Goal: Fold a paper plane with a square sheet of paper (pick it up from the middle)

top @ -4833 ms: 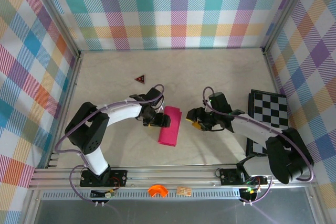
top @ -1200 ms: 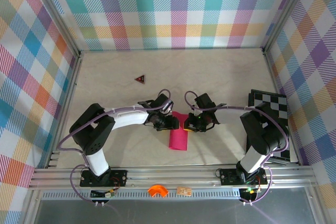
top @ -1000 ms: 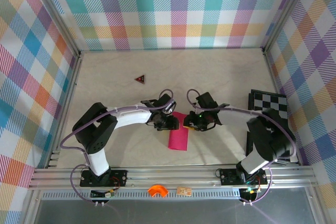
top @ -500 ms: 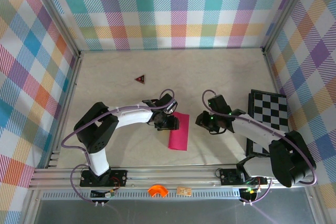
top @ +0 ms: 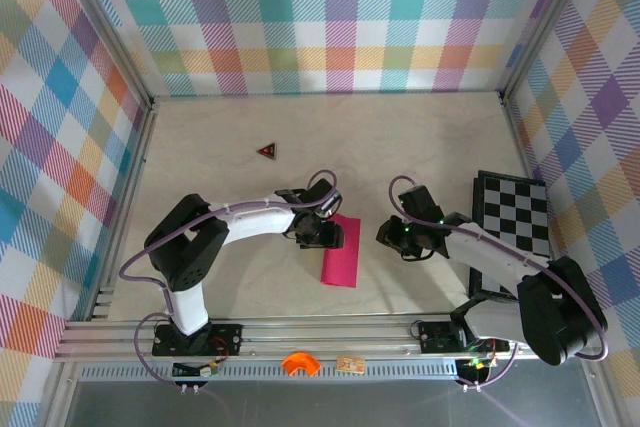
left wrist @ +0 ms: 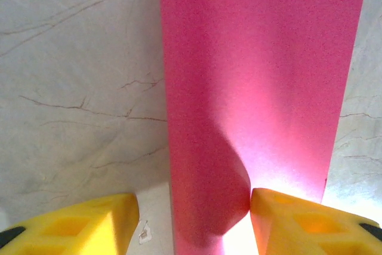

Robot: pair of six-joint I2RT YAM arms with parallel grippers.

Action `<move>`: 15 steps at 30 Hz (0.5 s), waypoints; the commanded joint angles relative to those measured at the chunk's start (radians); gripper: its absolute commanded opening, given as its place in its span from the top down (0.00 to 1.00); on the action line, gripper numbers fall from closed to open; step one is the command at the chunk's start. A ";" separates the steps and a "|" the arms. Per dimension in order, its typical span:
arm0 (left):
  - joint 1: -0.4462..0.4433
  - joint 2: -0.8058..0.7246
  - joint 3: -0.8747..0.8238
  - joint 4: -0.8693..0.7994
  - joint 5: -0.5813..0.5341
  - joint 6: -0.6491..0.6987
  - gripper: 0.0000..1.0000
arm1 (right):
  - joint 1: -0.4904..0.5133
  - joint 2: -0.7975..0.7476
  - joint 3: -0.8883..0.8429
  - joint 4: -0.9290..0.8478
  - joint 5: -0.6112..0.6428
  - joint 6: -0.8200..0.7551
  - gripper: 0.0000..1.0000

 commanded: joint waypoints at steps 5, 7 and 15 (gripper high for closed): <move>0.007 0.073 -0.032 -0.055 -0.124 0.002 0.44 | -0.001 -0.023 0.022 -0.069 0.018 -0.014 0.69; 0.007 0.074 -0.034 -0.051 -0.123 -0.006 0.44 | -0.001 -0.023 0.016 -0.049 -0.004 -0.022 0.69; 0.006 0.083 -0.031 -0.051 -0.130 -0.027 0.45 | -0.001 -0.022 -0.028 0.019 -0.053 0.003 0.73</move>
